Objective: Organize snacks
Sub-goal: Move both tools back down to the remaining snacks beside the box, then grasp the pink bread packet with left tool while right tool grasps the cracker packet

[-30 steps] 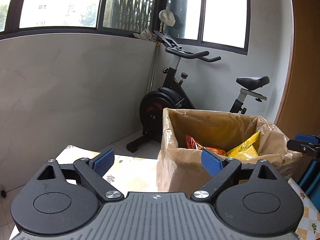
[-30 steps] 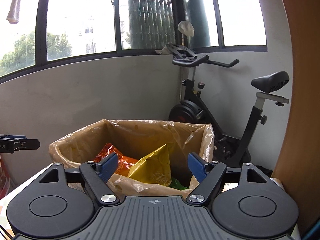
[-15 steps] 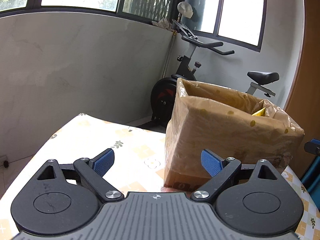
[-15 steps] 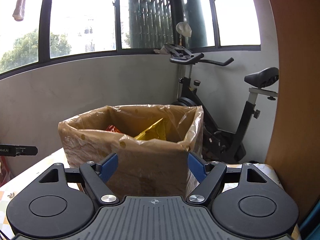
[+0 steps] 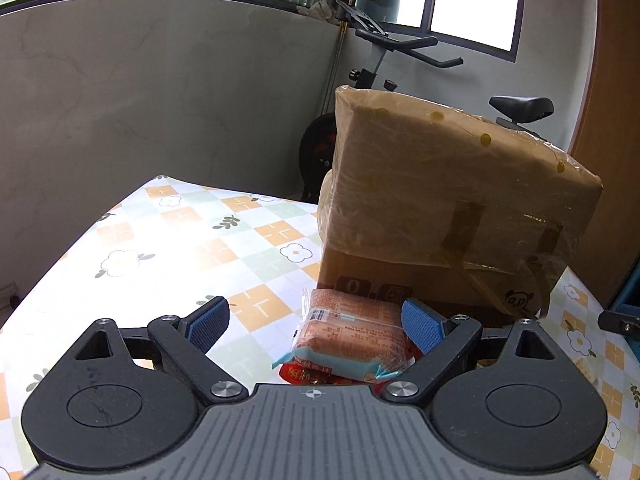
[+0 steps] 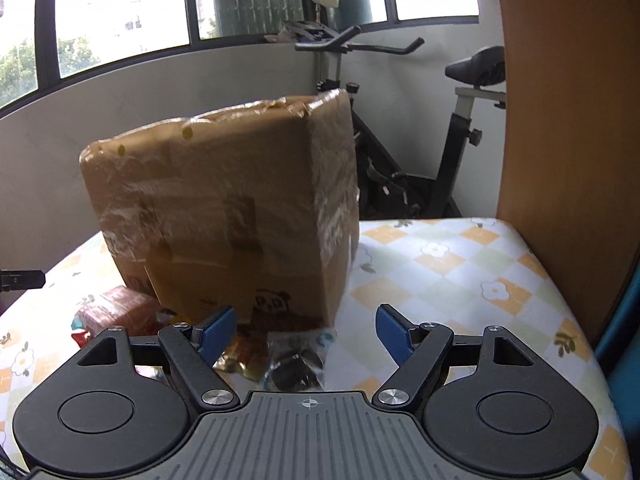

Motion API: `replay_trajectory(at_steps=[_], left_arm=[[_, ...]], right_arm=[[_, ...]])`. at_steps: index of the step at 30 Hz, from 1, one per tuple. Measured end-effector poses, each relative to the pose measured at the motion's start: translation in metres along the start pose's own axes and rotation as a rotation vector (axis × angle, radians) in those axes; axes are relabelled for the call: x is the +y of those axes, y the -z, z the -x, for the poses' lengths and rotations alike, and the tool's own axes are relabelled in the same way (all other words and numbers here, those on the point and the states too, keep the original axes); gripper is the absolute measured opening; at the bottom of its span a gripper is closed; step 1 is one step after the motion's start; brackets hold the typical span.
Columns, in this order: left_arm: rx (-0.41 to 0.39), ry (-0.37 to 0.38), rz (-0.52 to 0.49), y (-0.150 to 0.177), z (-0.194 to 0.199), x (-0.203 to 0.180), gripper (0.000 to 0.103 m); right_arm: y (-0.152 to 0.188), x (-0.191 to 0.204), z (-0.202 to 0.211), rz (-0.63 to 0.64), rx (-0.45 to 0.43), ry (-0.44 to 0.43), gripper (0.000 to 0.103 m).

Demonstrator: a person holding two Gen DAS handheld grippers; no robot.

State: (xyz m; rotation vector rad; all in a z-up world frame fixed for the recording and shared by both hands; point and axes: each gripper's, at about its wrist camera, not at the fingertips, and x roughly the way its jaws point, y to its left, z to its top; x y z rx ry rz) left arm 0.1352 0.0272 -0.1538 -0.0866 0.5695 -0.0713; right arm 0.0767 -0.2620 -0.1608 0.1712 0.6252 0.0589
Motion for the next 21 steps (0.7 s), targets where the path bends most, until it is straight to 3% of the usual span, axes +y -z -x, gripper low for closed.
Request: replay_trajectory(at_steps=[7, 14, 21], left_arm=[[0.041, -0.004, 0.033, 0.012, -0.005, -0.002, 0.094], [0.071, 0.007, 0.040, 0.022, -0.007, -0.004, 0.094], [0.099, 0.008, 0.052, 0.026, -0.011, -0.003, 0.094]], right_arm=[[0.033, -0.012, -0.009, -0.056, 0.114, 0.041, 0.074], [0.054, -0.020, -0.023, -0.190, 0.249, 0.042, 0.074], [0.044, -0.022, -0.044, -0.205, 0.259, 0.045, 0.074]])
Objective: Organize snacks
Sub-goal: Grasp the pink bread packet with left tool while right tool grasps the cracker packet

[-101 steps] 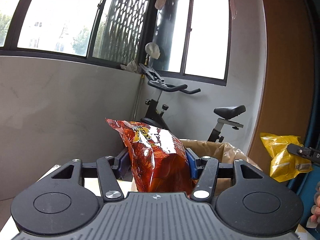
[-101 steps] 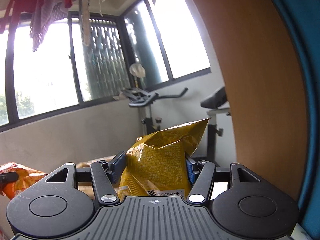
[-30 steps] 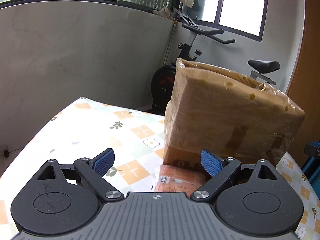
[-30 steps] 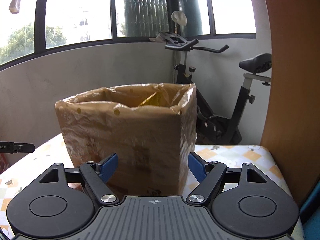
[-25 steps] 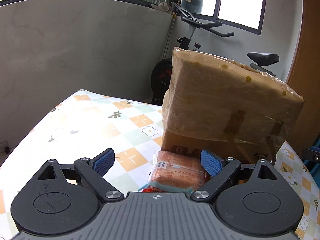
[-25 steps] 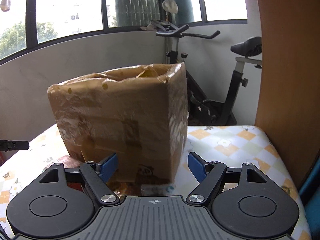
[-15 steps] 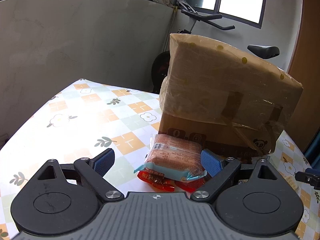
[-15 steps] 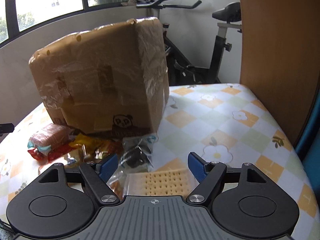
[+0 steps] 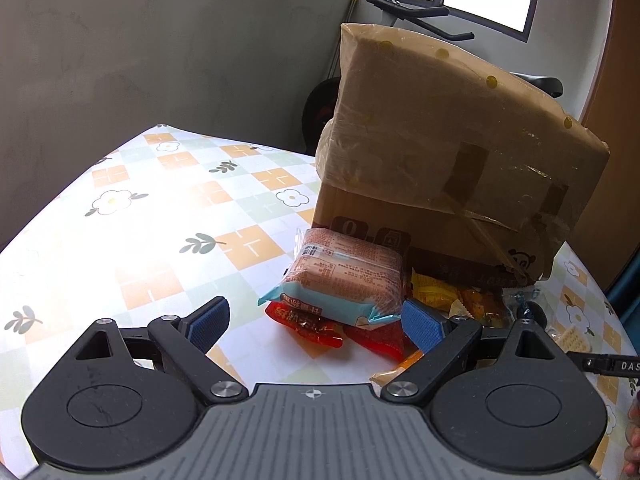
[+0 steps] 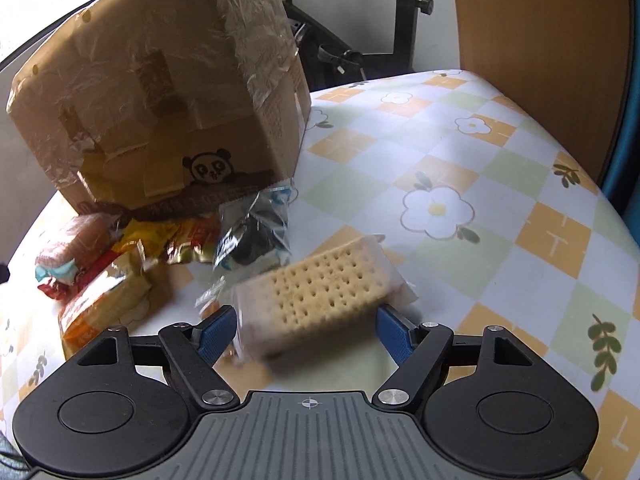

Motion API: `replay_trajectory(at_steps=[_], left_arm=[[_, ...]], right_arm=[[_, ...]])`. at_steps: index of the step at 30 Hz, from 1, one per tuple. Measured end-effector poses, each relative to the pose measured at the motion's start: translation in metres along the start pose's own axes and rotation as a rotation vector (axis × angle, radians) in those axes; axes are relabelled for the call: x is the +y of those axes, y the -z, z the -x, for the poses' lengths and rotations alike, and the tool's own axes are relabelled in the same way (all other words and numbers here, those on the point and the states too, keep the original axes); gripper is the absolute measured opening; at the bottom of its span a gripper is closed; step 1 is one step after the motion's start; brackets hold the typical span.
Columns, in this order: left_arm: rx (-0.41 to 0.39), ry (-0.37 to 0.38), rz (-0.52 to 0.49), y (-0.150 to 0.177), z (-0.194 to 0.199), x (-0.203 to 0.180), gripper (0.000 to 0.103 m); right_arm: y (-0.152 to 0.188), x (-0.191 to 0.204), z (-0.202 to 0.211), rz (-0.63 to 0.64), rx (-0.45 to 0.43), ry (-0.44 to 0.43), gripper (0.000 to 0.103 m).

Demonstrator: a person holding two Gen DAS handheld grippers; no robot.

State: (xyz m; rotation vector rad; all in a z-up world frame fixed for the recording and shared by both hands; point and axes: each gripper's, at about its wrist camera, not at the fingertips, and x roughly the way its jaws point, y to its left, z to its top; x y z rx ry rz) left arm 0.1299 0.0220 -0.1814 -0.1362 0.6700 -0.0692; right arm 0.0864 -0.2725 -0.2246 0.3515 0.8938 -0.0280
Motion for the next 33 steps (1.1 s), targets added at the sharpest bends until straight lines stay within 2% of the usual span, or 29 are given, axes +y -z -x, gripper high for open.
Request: replay_trajectory(at_steps=[8, 14, 20, 24, 29, 33], left_arm=[[0.009, -0.005, -0.015, 0.005, 0.002, -0.004, 0.094], [0.026, -0.014, 0.002, 0.007, 0.000, -0.001, 0.094], [0.035, -0.014, 0.000, 0.008, -0.002, -0.004, 0.094], [0.039, -0.012, -0.012, 0.009, -0.003, -0.005, 0.094], [0.041, -0.022, 0.000, 0.009, -0.004, -0.002, 0.094], [0.049, -0.028, -0.002, 0.009, -0.006, -0.003, 0.094]], right_arm=[[-0.020, 0.004, -0.026, 0.006, -0.042, 0.069, 0.070], [-0.004, 0.022, -0.024, 0.129, -0.102, 0.169, 0.068], [0.010, 0.031, -0.020, 0.189, -0.101, 0.182, 0.068], [0.002, 0.025, -0.021, 0.184, -0.127, 0.240, 0.058], [-0.002, 0.012, -0.024, 0.153, -0.141, 0.236, 0.055], [0.007, 0.011, -0.024, 0.185, -0.185, 0.230, 0.054]])
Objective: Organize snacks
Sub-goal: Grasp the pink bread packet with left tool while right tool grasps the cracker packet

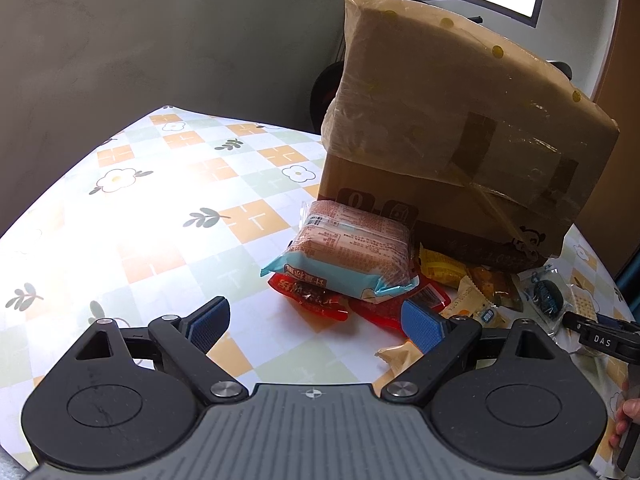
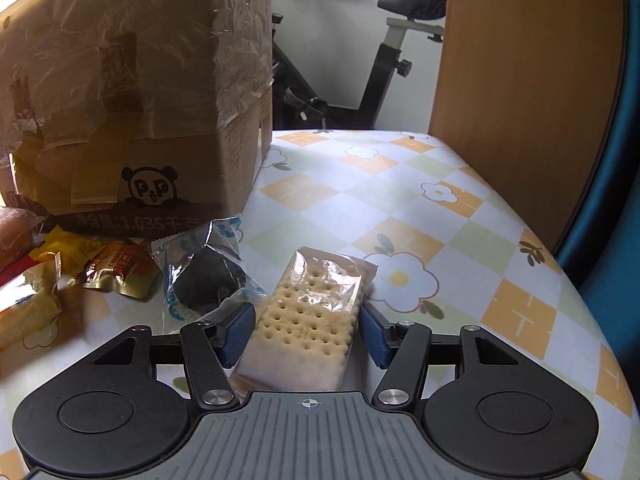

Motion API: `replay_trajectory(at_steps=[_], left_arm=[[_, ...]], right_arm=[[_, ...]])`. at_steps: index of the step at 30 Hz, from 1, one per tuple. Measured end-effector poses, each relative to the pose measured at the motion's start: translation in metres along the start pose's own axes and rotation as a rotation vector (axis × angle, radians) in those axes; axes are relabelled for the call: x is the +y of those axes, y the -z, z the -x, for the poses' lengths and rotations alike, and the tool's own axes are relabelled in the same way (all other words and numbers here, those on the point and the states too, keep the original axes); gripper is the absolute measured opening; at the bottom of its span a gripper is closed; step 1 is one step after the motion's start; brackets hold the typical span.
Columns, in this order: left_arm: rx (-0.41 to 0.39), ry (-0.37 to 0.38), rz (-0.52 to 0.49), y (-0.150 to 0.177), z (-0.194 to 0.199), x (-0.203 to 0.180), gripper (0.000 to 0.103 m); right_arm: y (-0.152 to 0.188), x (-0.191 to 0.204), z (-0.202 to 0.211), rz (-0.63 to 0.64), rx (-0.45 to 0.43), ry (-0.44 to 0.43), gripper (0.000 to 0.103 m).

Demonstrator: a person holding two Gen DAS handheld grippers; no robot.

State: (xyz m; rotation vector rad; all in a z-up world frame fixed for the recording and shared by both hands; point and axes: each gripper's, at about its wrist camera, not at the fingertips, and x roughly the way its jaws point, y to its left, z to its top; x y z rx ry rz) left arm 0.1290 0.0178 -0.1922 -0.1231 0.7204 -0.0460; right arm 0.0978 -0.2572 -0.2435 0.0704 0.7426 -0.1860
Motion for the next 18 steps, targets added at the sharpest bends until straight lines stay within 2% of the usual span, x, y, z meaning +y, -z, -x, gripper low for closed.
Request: replay_trajectory(at_steps=[8, 12, 16, 18], left_arm=[[-0.012, 0.018, -0.044, -0.014, -0.012, -0.008, 0.094], [-0.027, 0.023, -0.108, -0.030, -0.030, -0.021, 0.094], [-0.025, 0.088, -0.138, -0.046, -0.051, -0.030, 0.094], [-0.020, 0.072, -0.159, -0.051, -0.065, -0.035, 0.094]], right_arm=[[0.002, 0.001, 0.002, 0.002, -0.016, -0.026, 0.049], [0.002, -0.002, 0.001, -0.016, -0.013, -0.042, 0.049], [0.003, -0.002, 0.001, -0.020, -0.013, -0.047, 0.049], [0.003, -0.002, 0.002, -0.023, -0.013, -0.050, 0.049]])
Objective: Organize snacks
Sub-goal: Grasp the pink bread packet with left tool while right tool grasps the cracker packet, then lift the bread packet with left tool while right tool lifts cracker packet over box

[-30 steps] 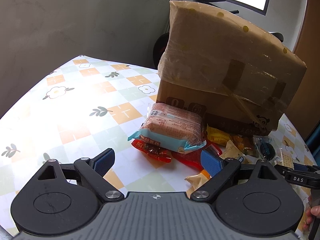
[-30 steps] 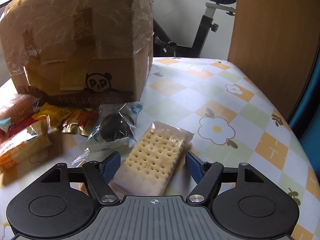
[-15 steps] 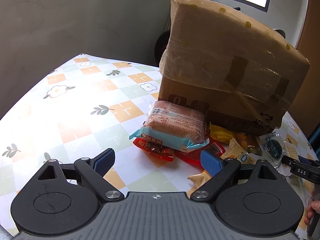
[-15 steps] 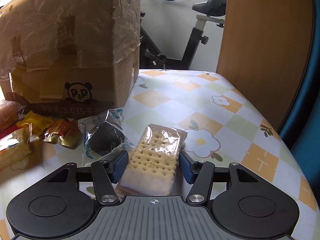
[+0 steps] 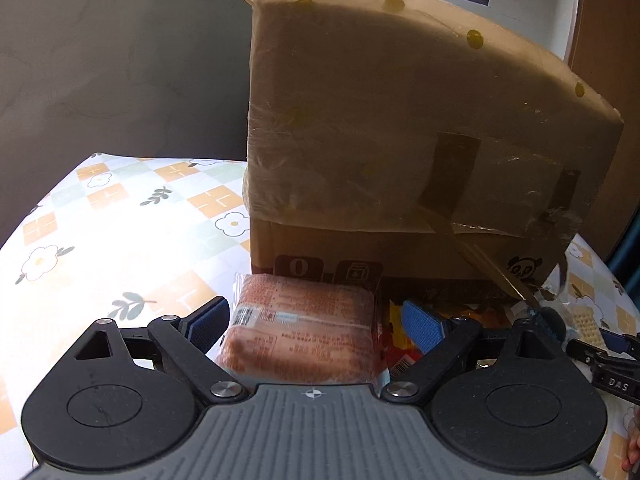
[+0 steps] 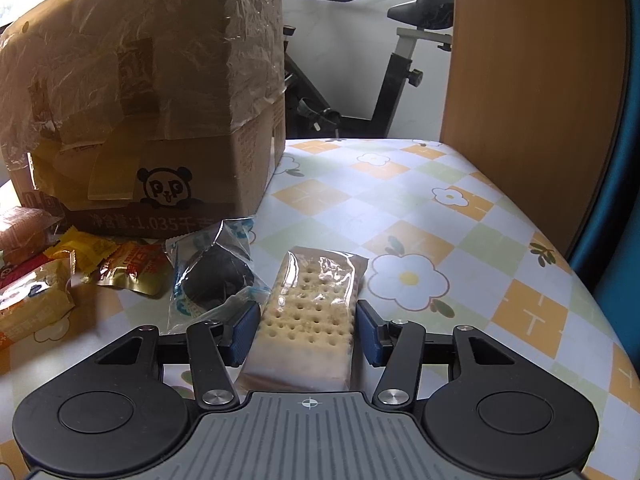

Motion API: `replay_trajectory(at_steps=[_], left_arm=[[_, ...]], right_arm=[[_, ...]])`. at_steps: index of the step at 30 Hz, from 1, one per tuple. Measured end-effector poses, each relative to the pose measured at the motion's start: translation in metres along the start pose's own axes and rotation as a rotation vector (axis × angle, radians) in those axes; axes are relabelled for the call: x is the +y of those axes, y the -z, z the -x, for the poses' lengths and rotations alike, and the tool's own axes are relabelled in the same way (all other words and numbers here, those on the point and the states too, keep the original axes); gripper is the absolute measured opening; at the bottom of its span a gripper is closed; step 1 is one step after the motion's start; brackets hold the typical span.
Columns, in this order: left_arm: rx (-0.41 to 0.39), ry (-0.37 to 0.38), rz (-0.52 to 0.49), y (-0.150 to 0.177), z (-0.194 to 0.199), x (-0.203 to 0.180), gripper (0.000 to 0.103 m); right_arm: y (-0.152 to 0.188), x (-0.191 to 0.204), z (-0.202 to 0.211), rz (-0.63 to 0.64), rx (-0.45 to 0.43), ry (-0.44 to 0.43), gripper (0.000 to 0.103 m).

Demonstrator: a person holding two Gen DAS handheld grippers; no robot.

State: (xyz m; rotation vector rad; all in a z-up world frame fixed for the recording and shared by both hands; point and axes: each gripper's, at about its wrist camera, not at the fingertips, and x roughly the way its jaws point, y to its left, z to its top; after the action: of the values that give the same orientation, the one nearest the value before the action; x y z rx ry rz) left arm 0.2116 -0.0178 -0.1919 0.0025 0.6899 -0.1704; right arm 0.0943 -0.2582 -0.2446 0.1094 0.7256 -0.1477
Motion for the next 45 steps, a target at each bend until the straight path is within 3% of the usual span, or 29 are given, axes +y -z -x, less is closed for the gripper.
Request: replay_trajectory(at_steps=[4, 8, 17, 20, 25, 27, 30, 38, 45], left_arm=[[0.040, -0.048, 0.001, -0.002, -0.020, 0.003, 0.094], [0.079, -0.007, 0.039, 0.004, -0.028, 0.006, 0.094], [0.057, -0.013, 0.014, 0.013, -0.022, 0.002, 0.095], [0.060, -0.065, -0.052, 0.019, -0.019, -0.006, 0.095], [0.050, -0.121, -0.054, 0.040, -0.003, -0.014, 0.094], [0.041, -0.118, -0.045, 0.044, 0.004, -0.012, 0.085], [0.033, -0.104, -0.005, 0.048, 0.016, -0.003, 0.081], [0.021, -0.080, 0.057, 0.062, 0.048, 0.007, 0.080], [0.003, -0.105, 0.061, 0.062, 0.052, -0.001, 0.080]], right_arm=[[0.000, 0.000, -0.001, -0.002, 0.000, -0.001, 0.049], [0.000, -0.001, -0.001, -0.001, 0.000, -0.001, 0.049], [0.000, 0.000, -0.001, -0.001, 0.000, -0.001, 0.049], [0.000, 0.000, -0.001, -0.001, 0.000, -0.002, 0.049], [0.000, 0.000, -0.001, -0.001, 0.001, -0.003, 0.049], [0.000, 0.000, -0.001, 0.000, 0.001, -0.003, 0.050], [0.000, 0.000, -0.001, -0.002, 0.001, -0.002, 0.050], [0.000, 0.000, -0.001, -0.001, 0.001, -0.003, 0.050], [0.000, 0.000, -0.001, -0.001, 0.002, -0.005, 0.051]])
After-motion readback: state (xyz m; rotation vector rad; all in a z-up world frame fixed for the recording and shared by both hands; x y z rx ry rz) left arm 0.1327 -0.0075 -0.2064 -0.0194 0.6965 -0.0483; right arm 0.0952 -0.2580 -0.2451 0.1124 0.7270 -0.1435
